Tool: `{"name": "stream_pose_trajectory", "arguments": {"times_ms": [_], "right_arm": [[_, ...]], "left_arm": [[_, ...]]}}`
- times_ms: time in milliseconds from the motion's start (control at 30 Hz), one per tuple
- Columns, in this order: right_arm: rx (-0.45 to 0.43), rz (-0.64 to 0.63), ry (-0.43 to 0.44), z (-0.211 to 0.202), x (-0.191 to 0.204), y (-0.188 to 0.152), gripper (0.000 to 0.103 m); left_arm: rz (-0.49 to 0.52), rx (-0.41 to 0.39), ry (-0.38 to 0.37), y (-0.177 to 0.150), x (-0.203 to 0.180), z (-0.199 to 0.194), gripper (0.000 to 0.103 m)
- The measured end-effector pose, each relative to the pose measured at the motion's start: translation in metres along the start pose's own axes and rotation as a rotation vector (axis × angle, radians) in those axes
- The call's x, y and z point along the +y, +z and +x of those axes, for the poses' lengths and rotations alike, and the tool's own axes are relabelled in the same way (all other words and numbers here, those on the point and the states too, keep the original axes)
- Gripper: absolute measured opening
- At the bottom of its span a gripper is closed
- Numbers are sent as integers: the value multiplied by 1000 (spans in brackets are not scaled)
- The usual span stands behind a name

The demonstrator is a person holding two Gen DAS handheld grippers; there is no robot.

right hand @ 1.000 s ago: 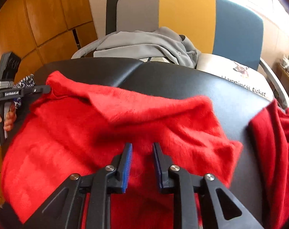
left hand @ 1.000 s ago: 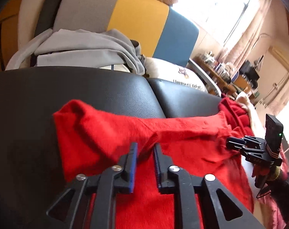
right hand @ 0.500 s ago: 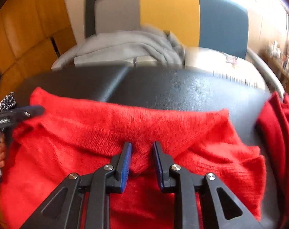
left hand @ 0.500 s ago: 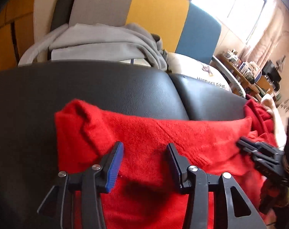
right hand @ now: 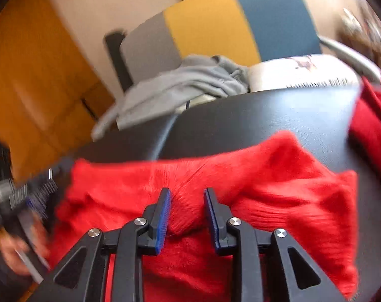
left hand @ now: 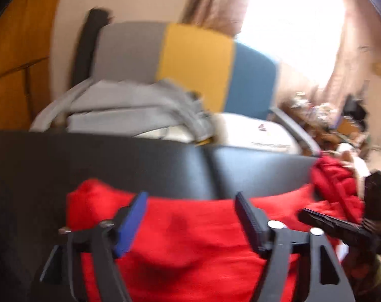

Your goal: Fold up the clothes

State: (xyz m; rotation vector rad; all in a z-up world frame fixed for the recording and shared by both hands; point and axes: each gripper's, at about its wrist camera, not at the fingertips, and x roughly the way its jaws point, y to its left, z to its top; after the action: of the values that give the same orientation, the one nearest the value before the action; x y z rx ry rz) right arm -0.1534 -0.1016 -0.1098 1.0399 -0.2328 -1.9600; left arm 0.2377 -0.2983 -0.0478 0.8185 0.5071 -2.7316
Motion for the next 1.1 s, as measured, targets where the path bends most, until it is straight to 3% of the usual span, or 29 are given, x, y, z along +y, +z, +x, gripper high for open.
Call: {"name": "stream_pose_trajectory", "arguments": {"times_ms": [100, 167, 233, 333, 433, 500, 600, 633, 767, 967, 1100], "right_arm": [[-90, 242, 107, -23, -33, 17, 49], [-83, 406, 187, -21, -59, 24, 72], [-62, 511, 235, -12, -77, 30, 73], [38, 606, 259, 15, -92, 41, 80], [131, 604, 244, 42, -93, 56, 80], [133, 597, 277, 51, -93, 68, 83], [87, 677, 312, 66, -110, 73, 85], [70, 701, 318, 68, -116, 71, 81], [38, 680, 305, 61, -114, 64, 76], [52, 559, 137, 33, -90, 68, 78], [30, 412, 73, -3, -64, 73, 79]], "left_arm": [[19, 48, -95, 0, -30, 27, 80], [10, 95, -135, -4, -46, 50, 80], [7, 141, -159, -8, -56, 73, 80], [30, 201, -134, -24, -68, 99, 79], [114, 201, -83, -41, -86, 107, 81], [140, 207, -63, -44, -92, 108, 83], [145, 210, -61, -45, -94, 108, 83], [140, 210, -65, -45, -92, 107, 83], [139, 207, -63, -49, -91, 101, 85], [121, 201, -86, -44, -88, 99, 86], [-16, 160, -179, -29, -60, 64, 77]]}}
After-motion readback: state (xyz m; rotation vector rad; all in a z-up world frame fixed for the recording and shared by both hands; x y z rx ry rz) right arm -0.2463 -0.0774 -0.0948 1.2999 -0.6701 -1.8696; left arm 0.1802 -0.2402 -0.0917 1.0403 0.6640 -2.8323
